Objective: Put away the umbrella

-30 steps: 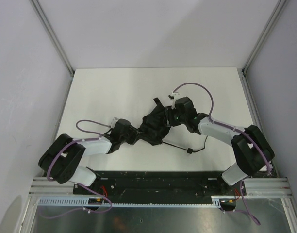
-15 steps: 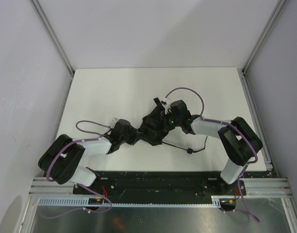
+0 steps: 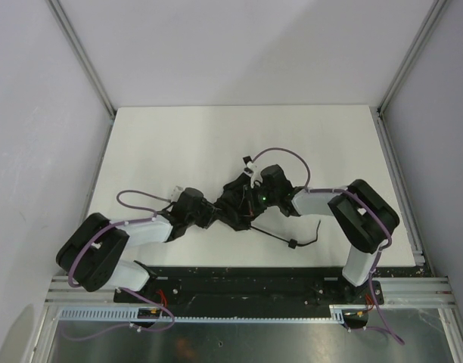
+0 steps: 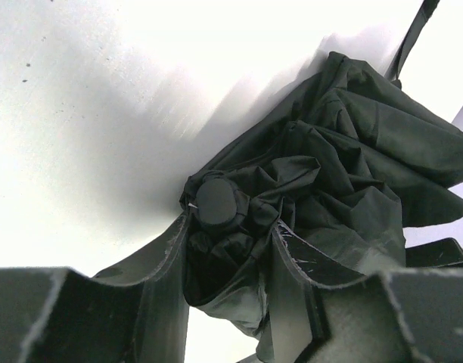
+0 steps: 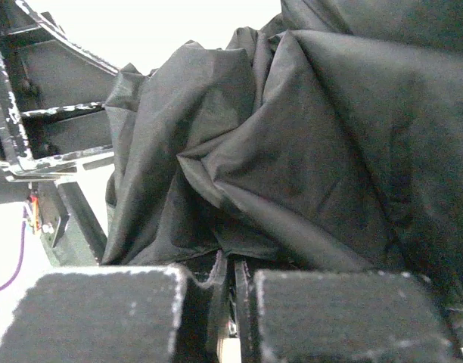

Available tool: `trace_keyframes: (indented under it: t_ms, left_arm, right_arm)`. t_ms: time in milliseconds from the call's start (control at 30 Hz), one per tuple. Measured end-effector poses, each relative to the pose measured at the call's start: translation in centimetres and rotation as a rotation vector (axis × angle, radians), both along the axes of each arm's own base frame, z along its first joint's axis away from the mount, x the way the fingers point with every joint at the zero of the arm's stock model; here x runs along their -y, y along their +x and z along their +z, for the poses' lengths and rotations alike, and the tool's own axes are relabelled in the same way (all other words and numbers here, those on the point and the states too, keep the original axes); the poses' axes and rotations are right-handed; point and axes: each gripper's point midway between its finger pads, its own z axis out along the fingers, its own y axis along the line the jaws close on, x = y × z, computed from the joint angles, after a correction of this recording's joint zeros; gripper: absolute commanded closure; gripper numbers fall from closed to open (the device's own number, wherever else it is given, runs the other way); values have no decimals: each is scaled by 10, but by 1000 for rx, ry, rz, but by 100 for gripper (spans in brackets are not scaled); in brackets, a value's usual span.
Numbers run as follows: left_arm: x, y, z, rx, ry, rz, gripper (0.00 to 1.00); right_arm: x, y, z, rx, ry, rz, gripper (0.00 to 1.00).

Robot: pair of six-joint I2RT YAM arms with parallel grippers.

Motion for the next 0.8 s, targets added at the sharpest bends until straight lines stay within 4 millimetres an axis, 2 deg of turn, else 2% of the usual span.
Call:
trace_keyframes:
  t_ms: [100,167,267,367,467,567,700,800]
  left_arm:
    - [0,0,0,-2,-2,6,100]
    - [0,0,0,-2,-2,8,100]
    - [1,0,0,-3,-4,13,100]
    - [1,-2,0,-4,-7,15,100]
    - [1,-5,0,-7,-10,11,100]
    - [2,-6,0,-11,-10,11,100]
    - [2,-7,-1,-17,-13,16,100]
    - [1,-8,-1,-26,-16,24,100]
  right_arm:
    - [3,4,-6,27,-29,7,77]
    - [5,6,-6,40,-53,20,62]
    - [6,11,2,69,-102,38,38]
    - [14,12,10,88,-159,45,23]
    - [27,5,24,111,-216,43,14]
    - [35,-9,44,207,-302,42,3]
    - [24,-32,72,425,-382,77,1]
    - [8,-52,82,585,-405,137,6]
